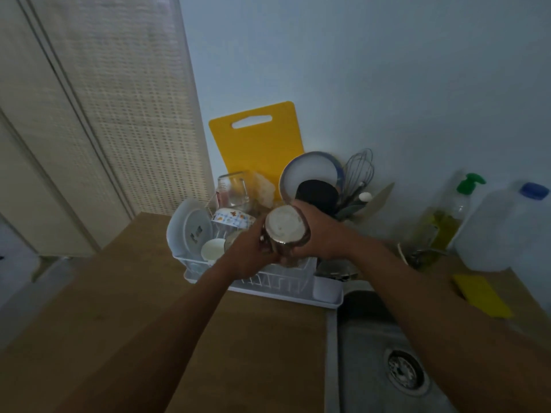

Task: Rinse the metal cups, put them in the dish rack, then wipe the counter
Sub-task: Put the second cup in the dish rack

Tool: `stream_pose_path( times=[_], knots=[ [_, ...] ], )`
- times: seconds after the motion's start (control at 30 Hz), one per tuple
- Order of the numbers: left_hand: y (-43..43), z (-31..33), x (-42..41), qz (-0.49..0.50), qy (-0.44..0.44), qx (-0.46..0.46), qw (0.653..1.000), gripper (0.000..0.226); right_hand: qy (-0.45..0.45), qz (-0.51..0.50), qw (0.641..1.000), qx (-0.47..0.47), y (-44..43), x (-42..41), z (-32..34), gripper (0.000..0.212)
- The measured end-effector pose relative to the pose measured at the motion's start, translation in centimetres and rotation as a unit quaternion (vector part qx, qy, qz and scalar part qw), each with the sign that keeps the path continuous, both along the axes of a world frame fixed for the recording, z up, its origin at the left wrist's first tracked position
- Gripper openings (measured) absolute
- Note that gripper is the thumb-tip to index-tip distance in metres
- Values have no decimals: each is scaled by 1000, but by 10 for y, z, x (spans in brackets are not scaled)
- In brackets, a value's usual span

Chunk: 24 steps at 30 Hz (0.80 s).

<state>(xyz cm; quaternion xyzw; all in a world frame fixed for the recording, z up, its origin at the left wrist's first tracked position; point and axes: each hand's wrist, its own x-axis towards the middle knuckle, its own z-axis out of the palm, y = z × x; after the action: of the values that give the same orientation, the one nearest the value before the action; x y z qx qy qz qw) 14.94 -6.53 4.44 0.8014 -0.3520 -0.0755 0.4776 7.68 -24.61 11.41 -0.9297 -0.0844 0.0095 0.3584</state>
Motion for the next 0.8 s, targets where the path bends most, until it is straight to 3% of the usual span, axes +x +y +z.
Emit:
stream_pose_path(
  times=[0.17, 0.23, 0.33, 0.53, 0.7, 0.8],
  knots=[
    [0, -43, 5, 21, 3, 38, 999, 85, 64, -27, 995, -70, -5, 11, -38, 106],
    [-2, -50, 3, 12, -6, 34, 999, 77, 80, -33, 992, -87, -3, 12, -48, 106],
    [-1, -59, 2, 5, -52, 62, 997, 88, 95, -27, 987, -126, 0, 15, -58, 103],
    [-1, -66, -1, 68, -98, 107, 987, 77, 96, -4, 958, -272, 12, 34, -60, 93],
    [-1, -75, -6, 86, -176, 99, 976, 59, 120, -27, 965, -231, 9, 27, -59, 100],
    [-6, -83, -5, 62, -204, 124, 969, 57, 156, -47, 949, -271, 4, 18, -66, 104]
  ],
)
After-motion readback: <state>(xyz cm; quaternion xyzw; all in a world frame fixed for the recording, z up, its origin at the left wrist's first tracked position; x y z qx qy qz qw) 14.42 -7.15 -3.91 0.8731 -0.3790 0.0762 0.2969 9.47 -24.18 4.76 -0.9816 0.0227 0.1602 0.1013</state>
